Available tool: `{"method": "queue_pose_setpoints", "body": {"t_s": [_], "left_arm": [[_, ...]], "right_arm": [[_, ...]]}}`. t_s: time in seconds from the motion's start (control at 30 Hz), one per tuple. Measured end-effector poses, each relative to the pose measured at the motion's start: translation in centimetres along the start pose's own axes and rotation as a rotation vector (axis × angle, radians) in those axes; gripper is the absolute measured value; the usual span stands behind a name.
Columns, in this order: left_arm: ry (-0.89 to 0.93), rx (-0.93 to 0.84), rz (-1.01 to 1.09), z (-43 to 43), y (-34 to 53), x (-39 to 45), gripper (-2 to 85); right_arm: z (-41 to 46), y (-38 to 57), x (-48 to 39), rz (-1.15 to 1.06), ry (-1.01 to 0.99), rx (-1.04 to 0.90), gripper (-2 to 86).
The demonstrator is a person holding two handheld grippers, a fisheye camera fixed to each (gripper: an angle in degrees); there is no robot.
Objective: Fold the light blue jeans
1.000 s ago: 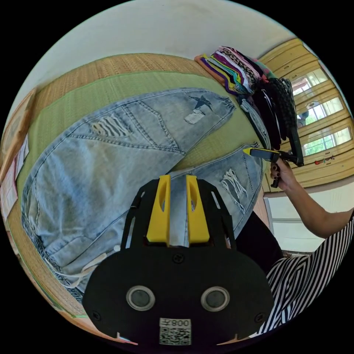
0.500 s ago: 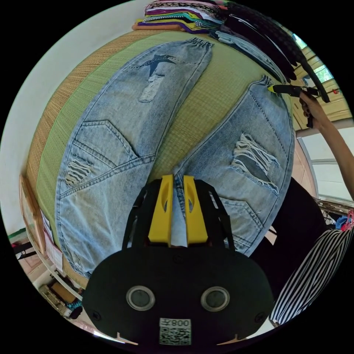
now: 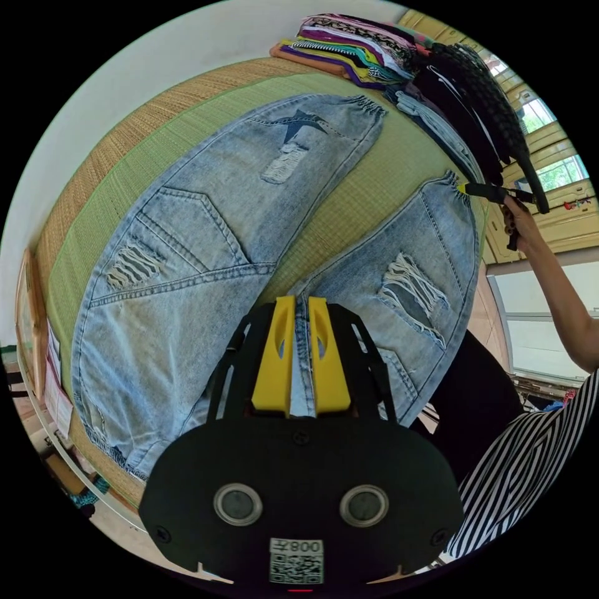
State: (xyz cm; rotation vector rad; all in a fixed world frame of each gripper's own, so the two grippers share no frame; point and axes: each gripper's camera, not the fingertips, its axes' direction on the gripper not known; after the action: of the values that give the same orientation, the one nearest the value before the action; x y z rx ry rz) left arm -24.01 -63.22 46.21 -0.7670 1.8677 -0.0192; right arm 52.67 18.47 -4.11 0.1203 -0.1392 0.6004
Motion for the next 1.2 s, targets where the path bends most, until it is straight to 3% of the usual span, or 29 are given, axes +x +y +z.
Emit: {"method": "queue_pose_setpoints", "body": {"t_s": [0.1, 0.23, 0.53, 0.7, 0.87, 1.2], "left_arm": [[0.002, -0.035, 0.005, 1.1, -0.5, 0.1, 3.5], [0.02, -0.041, -0.013, 1.8, -1.0, 0.1, 2.6], [0.05, 0.057, -0.076, 1.0, -0.3, -0.5, 2.6], [0.043, 0.162, -0.088, -0.7, 0.0, -0.6, 7.0], [-0.072, 0.038, -0.061, 1.6, -0.6, -1.1, 8.2], [-0.143, -0.003, -0.017, 2.5, -0.2, -0.8, 6.2]], "right_arm": [[-0.2, 0.8, 0.8, -0.001, -0.052, 0.027, 7.7], [-0.2, 0.0, 0.9, -0.02, 0.04, 0.005, 5.2], [-1.3, -2.0, 3.4, -0.053, -0.026, -0.013, 2.9], [-3.9, -1.9, 5.4, 0.009, -0.062, 0.093, 4.1], [-5.2, -4.2, 6.8, 0.048, -0.205, 0.188, 6.5], [-1.0, -14.0, 7.4, 0.151, -0.355, 0.091, 7.0]]}}
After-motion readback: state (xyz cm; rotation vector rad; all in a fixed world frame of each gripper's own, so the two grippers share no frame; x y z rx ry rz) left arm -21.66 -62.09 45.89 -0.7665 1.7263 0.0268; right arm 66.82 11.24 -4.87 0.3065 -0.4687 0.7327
